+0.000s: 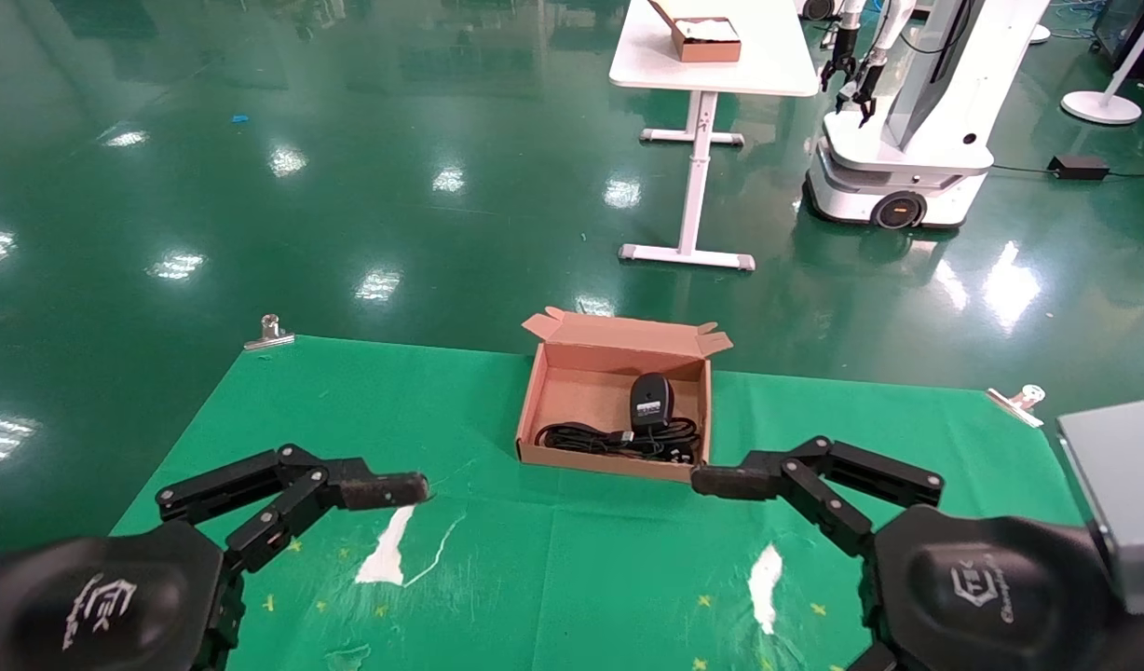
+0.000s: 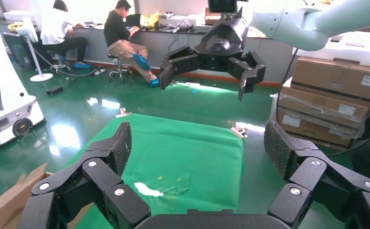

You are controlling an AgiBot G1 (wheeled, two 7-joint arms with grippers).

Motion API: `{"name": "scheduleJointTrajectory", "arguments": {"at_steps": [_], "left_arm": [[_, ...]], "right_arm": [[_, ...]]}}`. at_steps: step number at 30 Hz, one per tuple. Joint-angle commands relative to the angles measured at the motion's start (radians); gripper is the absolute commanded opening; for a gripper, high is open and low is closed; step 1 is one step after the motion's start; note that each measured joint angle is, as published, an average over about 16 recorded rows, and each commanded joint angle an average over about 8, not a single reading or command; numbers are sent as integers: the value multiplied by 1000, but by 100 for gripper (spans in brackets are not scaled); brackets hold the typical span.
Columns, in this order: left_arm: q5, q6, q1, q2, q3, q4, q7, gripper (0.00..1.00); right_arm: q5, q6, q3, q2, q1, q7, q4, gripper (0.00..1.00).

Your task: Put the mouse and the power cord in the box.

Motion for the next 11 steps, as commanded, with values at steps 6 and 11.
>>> {"name": "scheduleJointTrajectory", "arguments": {"at_steps": [6, 11], "left_arm": [[-2, 2, 2, -1, -2, -1, 1, 100], [5, -4, -3, 2, 5, 3, -2, 100]], "right_arm": [[0, 0, 0, 0, 0, 0, 0, 100], [0, 0, 0, 0, 0, 0, 0, 100]]}}
